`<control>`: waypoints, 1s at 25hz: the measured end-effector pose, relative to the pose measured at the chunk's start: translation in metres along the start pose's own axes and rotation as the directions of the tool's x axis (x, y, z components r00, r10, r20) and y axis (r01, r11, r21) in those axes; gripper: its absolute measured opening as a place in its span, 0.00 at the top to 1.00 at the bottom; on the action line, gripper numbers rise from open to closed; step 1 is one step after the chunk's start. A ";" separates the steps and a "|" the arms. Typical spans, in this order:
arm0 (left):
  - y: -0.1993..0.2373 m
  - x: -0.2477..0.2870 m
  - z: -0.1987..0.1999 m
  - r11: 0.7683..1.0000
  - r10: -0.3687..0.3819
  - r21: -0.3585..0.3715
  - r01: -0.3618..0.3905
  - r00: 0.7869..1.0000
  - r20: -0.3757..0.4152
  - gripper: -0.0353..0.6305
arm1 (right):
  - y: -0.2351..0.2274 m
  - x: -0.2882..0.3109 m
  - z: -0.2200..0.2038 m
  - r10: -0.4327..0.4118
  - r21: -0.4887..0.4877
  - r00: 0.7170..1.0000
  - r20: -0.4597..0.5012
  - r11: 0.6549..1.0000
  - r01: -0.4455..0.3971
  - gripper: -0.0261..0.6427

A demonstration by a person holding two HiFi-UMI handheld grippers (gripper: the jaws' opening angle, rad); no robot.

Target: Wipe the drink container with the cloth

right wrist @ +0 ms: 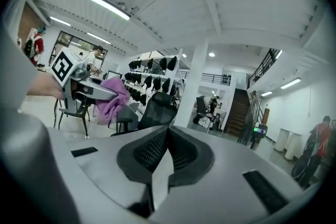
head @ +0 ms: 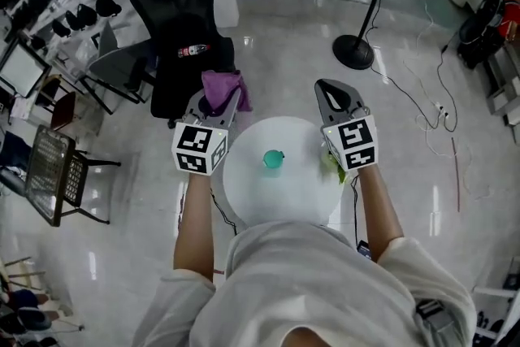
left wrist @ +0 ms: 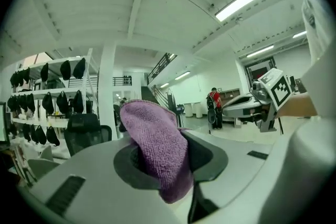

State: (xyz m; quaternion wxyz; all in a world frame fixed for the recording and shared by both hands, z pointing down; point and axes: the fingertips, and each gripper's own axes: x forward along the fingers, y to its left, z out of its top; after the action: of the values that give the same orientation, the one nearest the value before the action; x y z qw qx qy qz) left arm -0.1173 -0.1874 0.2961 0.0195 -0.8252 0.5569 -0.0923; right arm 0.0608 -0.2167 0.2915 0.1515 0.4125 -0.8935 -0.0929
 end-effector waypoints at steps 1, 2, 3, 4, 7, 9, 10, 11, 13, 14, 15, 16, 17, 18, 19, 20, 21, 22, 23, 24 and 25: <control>-0.001 -0.003 0.014 1.000 0.008 0.003 -0.008 1.000 0.022 0.76 | -0.002 -0.005 0.011 0.002 -0.015 1.000 0.015 1.000 -0.002 0.94; -0.002 -0.007 0.028 1.000 0.013 0.010 -0.014 0.999 0.043 0.76 | -0.004 -0.011 0.021 0.002 -0.023 1.000 0.027 1.000 -0.001 0.94; -0.004 -0.010 0.041 1.000 0.016 0.026 -0.017 0.998 0.063 0.76 | -0.007 -0.016 0.030 -0.001 -0.027 0.999 0.037 1.000 0.002 0.94; -0.007 -0.013 0.052 0.999 0.016 0.051 -0.020 0.997 0.077 0.76 | -0.010 -0.022 0.039 -0.005 -0.030 0.999 0.049 1.000 0.007 0.94; -0.020 -0.023 0.073 0.988 0.015 0.152 -0.028 0.996 0.085 0.76 | -0.016 -0.037 0.060 -0.014 -0.042 0.997 0.081 0.999 0.017 0.94; -0.027 -0.031 0.082 0.980 0.012 0.197 -0.028 0.997 0.083 0.76 | -0.017 -0.044 0.071 -0.010 -0.048 0.996 0.094 0.999 0.015 0.94; -0.029 -0.034 0.087 0.978 0.010 0.206 -0.028 0.996 0.089 0.76 | -0.016 -0.046 0.076 -0.007 -0.053 0.995 0.098 0.999 0.012 0.94; -0.031 -0.037 0.093 0.977 0.008 0.211 -0.029 0.995 0.100 0.76 | -0.015 -0.047 0.080 -0.003 -0.060 0.995 0.100 0.998 0.009 0.94; -0.031 -0.043 0.101 0.976 0.007 0.217 -0.033 0.993 0.117 0.76 | -0.012 -0.049 0.085 0.003 -0.073 0.995 0.100 0.997 0.005 0.94; -0.031 -0.046 0.103 0.975 0.009 0.219 -0.035 0.993 0.122 0.76 | -0.010 -0.050 0.086 0.006 -0.076 0.995 0.099 0.997 0.002 0.94; -0.031 -0.048 0.104 0.975 0.010 0.220 -0.037 0.992 0.125 0.76 | -0.008 -0.050 0.086 0.009 -0.077 0.995 0.097 0.997 -0.001 0.94; -0.032 -0.050 0.103 0.975 0.010 0.219 -0.038 0.992 0.127 0.76 | -0.006 -0.051 0.084 0.011 -0.077 0.995 0.095 0.997 -0.003 0.94; -0.032 -0.050 0.102 0.976 0.010 0.216 -0.037 0.992 0.126 0.76 | -0.005 -0.052 0.082 0.012 -0.077 0.996 0.091 0.997 -0.005 0.94; -0.032 -0.051 0.099 0.976 0.011 0.214 -0.037 0.992 0.123 0.76 | -0.004 -0.052 0.080 0.012 -0.075 0.996 0.087 0.997 -0.005 0.94; -0.032 -0.050 0.096 0.977 0.012 0.211 -0.037 0.993 0.118 0.76 | -0.003 -0.052 0.078 0.012 -0.073 0.996 0.084 0.997 -0.006 0.94; -0.032 -0.050 0.093 0.977 0.012 0.208 -0.036 0.994 0.112 0.76 | -0.003 -0.052 0.077 0.012 -0.070 0.997 0.082 0.998 -0.006 0.94; -0.032 -0.050 0.091 0.978 0.013 0.206 -0.035 0.994 0.109 0.76 | -0.003 -0.052 0.077 0.012 -0.069 0.997 0.081 0.998 -0.006 0.94; -0.032 -0.049 0.090 0.978 0.012 0.204 -0.034 0.994 0.107 0.76 | -0.003 -0.051 0.076 0.010 -0.069 0.997 0.080 0.998 -0.005 0.94; -0.032 -0.049 0.089 0.979 0.012 0.203 -0.033 0.994 0.106 0.76 | -0.003 -0.051 0.076 0.009 -0.070 0.997 0.078 0.998 -0.004 0.94; -0.032 -0.049 0.088 0.979 0.012 0.203 -0.033 0.994 0.107 0.76 | -0.004 -0.050 0.075 0.008 -0.071 0.997 0.075 0.998 -0.003 0.94; -0.032 -0.049 0.088 0.979 0.011 0.203 -0.033 0.994 0.108 0.76 | -0.003 -0.051 0.075 0.008 -0.071 0.997 0.072 0.997 -0.003 0.94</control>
State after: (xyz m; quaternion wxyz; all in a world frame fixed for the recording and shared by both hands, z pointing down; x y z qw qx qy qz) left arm -0.0906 -0.1362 0.2072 0.1347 -0.8164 0.5516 -0.1049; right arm 0.0683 -0.1772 0.2107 0.1340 0.4008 -0.8956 -0.1389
